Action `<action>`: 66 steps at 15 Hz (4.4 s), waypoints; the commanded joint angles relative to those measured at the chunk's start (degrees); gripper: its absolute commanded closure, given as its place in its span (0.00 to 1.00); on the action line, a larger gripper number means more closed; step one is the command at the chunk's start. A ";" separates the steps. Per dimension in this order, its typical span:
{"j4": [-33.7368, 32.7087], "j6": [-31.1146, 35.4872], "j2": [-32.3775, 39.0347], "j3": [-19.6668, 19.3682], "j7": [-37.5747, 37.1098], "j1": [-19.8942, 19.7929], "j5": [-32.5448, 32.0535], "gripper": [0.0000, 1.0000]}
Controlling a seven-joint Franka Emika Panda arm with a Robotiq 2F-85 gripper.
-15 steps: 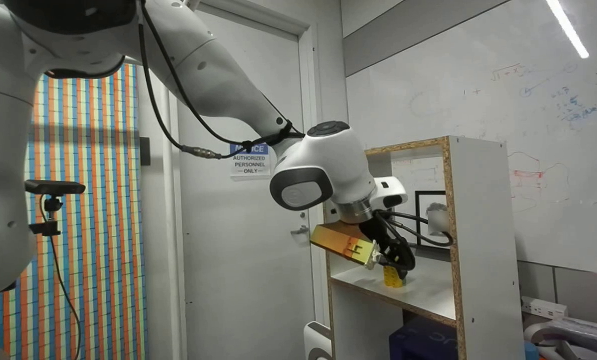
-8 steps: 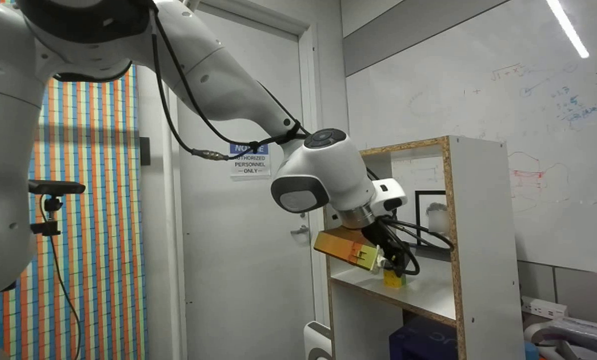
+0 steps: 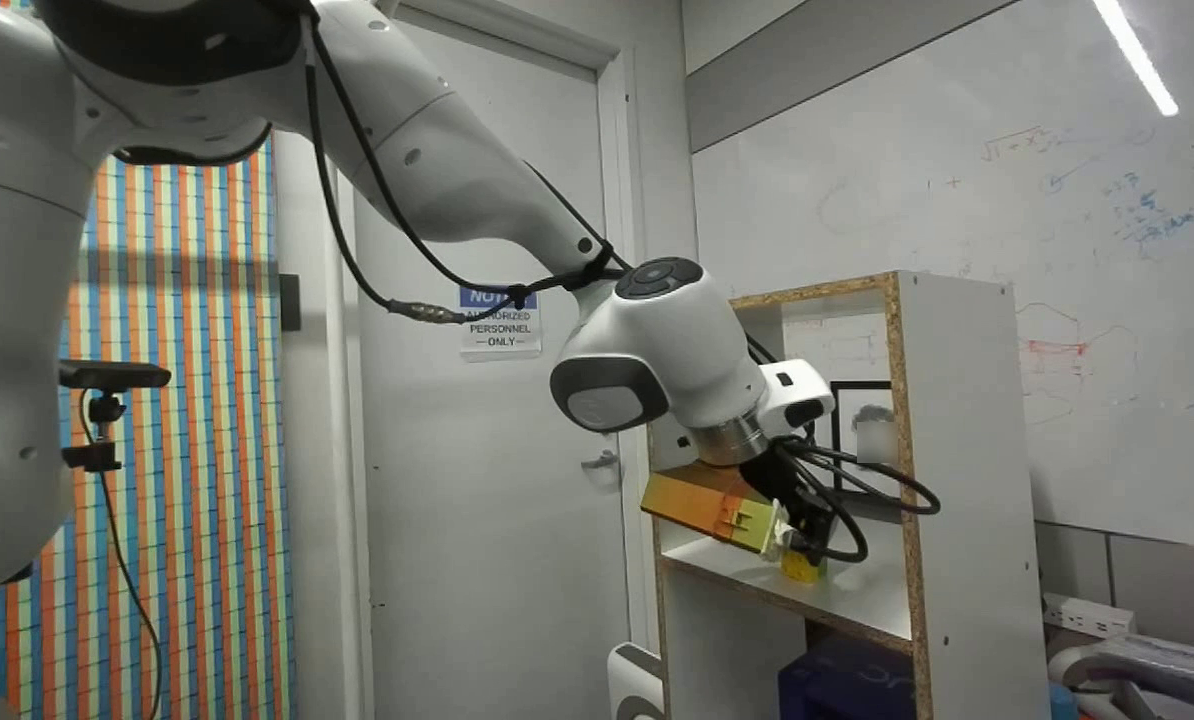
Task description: Put the Lego's on top of the shelf
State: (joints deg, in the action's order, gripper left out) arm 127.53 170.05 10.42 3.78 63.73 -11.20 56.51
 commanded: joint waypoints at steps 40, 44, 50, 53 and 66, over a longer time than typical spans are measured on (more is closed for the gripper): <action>-59.12 -82.45 0.03 -13.62 -52.99 0.79 -38.91 0.83; -60.35 -82.52 2.27 -13.72 -52.79 1.67 -39.60 0.81; -62.26 -83.55 3.27 -13.56 -53.31 1.81 -39.77 0.25; -62.97 -83.99 3.57 -13.57 -53.46 1.77 -39.76 0.01; -49.83 -89.41 -9.50 -15.05 -45.08 1.42 -53.29 0.00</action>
State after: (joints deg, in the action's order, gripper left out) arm 71.13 81.17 6.85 -11.05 14.54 -9.79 6.28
